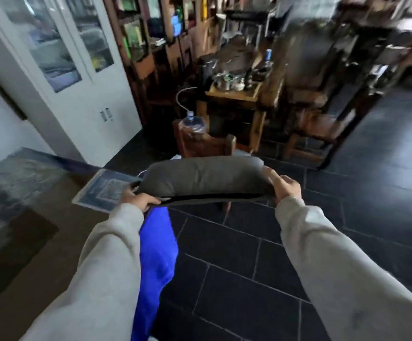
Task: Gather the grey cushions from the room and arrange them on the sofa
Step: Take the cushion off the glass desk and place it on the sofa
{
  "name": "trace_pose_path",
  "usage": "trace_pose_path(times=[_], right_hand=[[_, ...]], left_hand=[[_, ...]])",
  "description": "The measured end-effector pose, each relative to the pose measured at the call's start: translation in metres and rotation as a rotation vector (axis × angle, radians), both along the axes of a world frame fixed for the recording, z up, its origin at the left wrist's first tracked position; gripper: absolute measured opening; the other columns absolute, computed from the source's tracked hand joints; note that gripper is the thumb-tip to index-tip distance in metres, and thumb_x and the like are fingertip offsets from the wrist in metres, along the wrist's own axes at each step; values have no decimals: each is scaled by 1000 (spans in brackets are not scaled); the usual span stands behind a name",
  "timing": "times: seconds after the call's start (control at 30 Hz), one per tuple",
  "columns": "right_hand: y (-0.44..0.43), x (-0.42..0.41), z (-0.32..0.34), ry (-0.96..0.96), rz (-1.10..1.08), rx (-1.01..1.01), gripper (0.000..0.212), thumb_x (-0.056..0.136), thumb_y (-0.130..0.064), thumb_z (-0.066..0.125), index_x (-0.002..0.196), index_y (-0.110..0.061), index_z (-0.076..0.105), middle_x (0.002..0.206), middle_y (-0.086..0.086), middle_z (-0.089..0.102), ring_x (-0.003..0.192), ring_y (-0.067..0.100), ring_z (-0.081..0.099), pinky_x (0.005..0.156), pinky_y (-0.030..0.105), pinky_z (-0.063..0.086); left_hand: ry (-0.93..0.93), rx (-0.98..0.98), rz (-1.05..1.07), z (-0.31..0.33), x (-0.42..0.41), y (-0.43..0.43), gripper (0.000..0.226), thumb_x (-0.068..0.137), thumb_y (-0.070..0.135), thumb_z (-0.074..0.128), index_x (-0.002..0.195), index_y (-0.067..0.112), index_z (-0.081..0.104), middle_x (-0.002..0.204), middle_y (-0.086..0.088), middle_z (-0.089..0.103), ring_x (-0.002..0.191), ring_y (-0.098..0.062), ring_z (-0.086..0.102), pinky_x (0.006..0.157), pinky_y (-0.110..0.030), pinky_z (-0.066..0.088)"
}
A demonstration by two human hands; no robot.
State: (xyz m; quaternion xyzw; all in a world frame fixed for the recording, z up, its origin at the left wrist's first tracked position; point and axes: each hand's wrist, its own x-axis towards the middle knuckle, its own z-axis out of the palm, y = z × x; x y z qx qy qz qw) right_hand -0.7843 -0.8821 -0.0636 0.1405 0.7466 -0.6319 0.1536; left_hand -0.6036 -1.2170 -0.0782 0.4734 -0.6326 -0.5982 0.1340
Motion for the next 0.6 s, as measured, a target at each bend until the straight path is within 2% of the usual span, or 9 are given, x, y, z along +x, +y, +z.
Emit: trace_pose_path(times=[0.03,0.1,0.2,0.27,0.33,0.37,0.47,0.53,0.6], right_hand=[[45,-7,2,1,-32,46,60,49,-72,85,75,-19,75,71,-3,75,76,21,68,73,35,52],[135,-16,2,-20,-116,123,65,54,-70,89,93,-19,76,88,2,76,84,24,70,82,34,54],[268,-15,1,-46,-263,225,68,59,-66,90,102,-15,77,96,5,77,93,28,71,87,33,55],[347,-7,1,-55,-353,241,66,59,-65,90,98,-13,76,92,5,74,85,26,66,79,32,51],[421,6,1,-61,-447,244,65,61,-62,91,101,-13,76,93,7,73,82,25,62,78,33,51],[456,14,-1,-57,-504,240,65,63,-57,92,107,-12,76,100,8,76,86,24,64,84,35,54],[553,41,-1,-23,-679,217,72,68,-37,96,131,-15,69,121,6,73,108,24,69,102,38,54],[614,62,-2,6,-786,180,88,68,-23,97,146,-18,58,121,-2,66,112,22,67,103,35,53],[669,85,-4,9,-868,128,101,67,-7,95,156,-19,47,122,-2,66,110,20,66,98,32,52]], left_hand=[[24,-8,-72,1,-26,37,75,54,-10,85,121,12,62,115,-18,71,86,-29,70,72,-36,60],[39,2,-237,5,-74,111,83,53,-2,89,128,23,63,120,-12,69,101,-30,69,83,-41,61],[-33,26,-522,13,-131,222,76,56,14,95,124,32,64,126,0,66,116,-26,62,73,-34,57],[-61,47,-672,19,-164,294,85,45,30,98,122,35,64,123,6,66,118,-23,61,72,-32,56],[-56,23,-796,27,-196,370,96,35,47,96,124,35,63,126,6,63,118,-21,58,74,-33,57],[-37,11,-846,30,-210,408,92,36,54,94,121,35,63,128,5,60,116,-21,58,74,-34,58],[-2,-21,-972,31,-244,518,66,55,60,89,110,32,66,127,-2,63,109,-24,62,80,-40,61],[9,-59,-1053,27,-262,588,63,59,63,86,107,26,66,116,-2,68,109,-26,64,88,-39,56],[27,-72,-1126,25,-272,658,56,62,64,85,96,25,64,102,3,69,100,-23,65,84,-33,50]])
